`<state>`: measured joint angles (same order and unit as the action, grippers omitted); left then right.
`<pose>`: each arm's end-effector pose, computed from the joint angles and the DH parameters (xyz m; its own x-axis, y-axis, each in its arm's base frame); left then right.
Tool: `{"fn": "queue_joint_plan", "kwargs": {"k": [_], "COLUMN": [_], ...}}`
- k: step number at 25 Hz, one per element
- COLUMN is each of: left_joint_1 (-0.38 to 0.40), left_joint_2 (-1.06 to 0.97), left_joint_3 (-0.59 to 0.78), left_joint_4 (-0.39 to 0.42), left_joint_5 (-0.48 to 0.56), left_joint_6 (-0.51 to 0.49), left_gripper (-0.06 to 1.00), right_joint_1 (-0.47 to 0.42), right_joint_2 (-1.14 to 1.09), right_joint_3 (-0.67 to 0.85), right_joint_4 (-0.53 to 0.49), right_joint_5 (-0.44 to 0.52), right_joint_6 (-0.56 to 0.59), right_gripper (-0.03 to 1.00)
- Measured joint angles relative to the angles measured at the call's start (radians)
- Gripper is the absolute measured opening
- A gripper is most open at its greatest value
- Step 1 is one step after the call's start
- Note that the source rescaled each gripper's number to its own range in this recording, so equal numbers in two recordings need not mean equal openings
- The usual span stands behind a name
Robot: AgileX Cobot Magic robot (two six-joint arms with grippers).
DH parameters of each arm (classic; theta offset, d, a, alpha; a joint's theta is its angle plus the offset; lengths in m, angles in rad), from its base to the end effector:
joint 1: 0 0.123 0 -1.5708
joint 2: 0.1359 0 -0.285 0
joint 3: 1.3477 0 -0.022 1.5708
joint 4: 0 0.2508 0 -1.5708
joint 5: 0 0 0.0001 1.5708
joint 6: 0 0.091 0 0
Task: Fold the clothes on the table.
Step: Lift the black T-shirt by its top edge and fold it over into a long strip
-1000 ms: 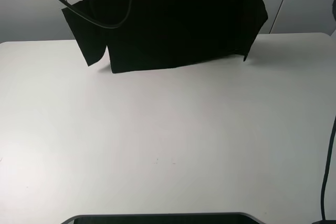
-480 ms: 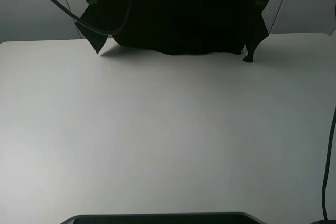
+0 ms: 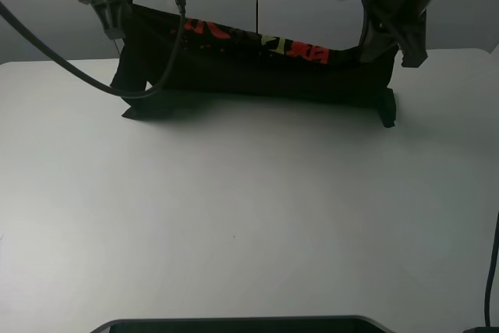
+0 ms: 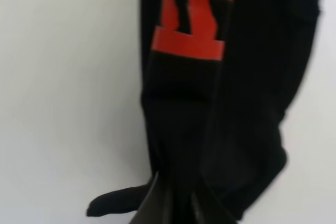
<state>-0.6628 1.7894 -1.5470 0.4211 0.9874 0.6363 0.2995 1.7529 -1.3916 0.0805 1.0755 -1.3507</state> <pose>0.3256 -0.2148 0.2970 -0.0973 0.9937 -0.0558 0.8320 0.1120 0.5433 0.3387 0.1113 0.2584 0.0608 -0.9905 -0.1231 -0.9800 -0.0358 -0.1958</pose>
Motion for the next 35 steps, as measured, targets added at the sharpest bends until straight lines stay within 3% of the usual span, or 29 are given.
{"fn": "queue_joint_plan", "kwargs": {"k": [7,18,29,35], "left_joint_1": [-0.002,-0.003,-0.005,-0.005], "left_joint_2": [-0.013,-0.114,-0.222,-0.224], "left_joint_3": [0.078,0.311,0.493,0.497], "left_joint_4": [-0.103,-0.201,-0.236,-0.134], "left_joint_5": [0.085,0.064,-0.032,-0.185], "left_joint_6": [0.021,-0.001,-0.053,-0.273], "left_gripper": [0.0,0.0,0.0,0.0], "right_joint_1": [0.0,0.0,0.0,0.0], "right_joint_2": [-0.002,-0.107,-0.27,-0.274], "right_joint_3": [0.0,0.215,0.432,0.438], "right_joint_4": [0.098,0.164,0.226,0.222], "right_joint_5": [0.13,0.129,-0.025,-0.28], "right_joint_6": [-0.029,-0.029,-0.003,0.178], "right_gripper": [0.0,0.0,0.0,0.0]}}
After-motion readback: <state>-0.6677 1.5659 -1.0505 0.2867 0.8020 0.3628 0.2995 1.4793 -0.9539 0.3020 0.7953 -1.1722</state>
